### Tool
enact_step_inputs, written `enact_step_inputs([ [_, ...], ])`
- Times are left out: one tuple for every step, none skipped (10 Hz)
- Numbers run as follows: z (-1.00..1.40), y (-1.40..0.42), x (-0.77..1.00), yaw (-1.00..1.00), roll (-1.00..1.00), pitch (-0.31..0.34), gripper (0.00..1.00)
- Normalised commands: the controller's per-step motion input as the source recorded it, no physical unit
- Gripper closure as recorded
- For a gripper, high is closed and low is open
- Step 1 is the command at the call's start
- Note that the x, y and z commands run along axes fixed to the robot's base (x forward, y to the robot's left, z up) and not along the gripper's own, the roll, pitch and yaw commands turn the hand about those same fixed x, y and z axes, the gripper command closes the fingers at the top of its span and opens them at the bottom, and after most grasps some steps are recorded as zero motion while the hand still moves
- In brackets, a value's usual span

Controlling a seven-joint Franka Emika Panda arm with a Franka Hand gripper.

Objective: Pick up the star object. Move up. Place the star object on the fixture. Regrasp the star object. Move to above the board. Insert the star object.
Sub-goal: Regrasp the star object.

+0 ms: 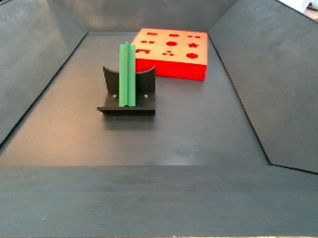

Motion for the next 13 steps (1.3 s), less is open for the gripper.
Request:
enact_step_inputs([
  [0.02,-0.03,-0.01,0.01,1.0,-0.009,0.0],
  [0.01,-0.02,0.0,0.01,1.0,-0.009,0.0],
  [0.01,-0.02,0.0,0.01,1.0,-0.005,0.0],
  [0.01,-0.02,0.0,0.01,1.0,-0.001,0.0],
  [0.01,-0.02,0.01,0.01,1.0,0.009,0.0],
  [0.01,-0.02,0.02,0.01,1.0,0.015,0.0],
  [0.0,-0.03,0.03,0.01,1.0,0.027,0.0],
  [0.0,-0.03,0.04,0.02,1.0,0.038,0.0],
  [0.0,-0.03,0.05,0.02,1.0,0.053,0.0],
  [-0.01,-0.04,0.07,0.03,1.0,0.078,0.0],
  [-0.01,-0.04,0.08,0.04,1.0,0.102,0.0],
  [-0.01,-0.04,0.09,0.05,1.0,0.132,0.0],
  [0.0,-0.05,0.1,0.09,1.0,0.18,0.0],
])
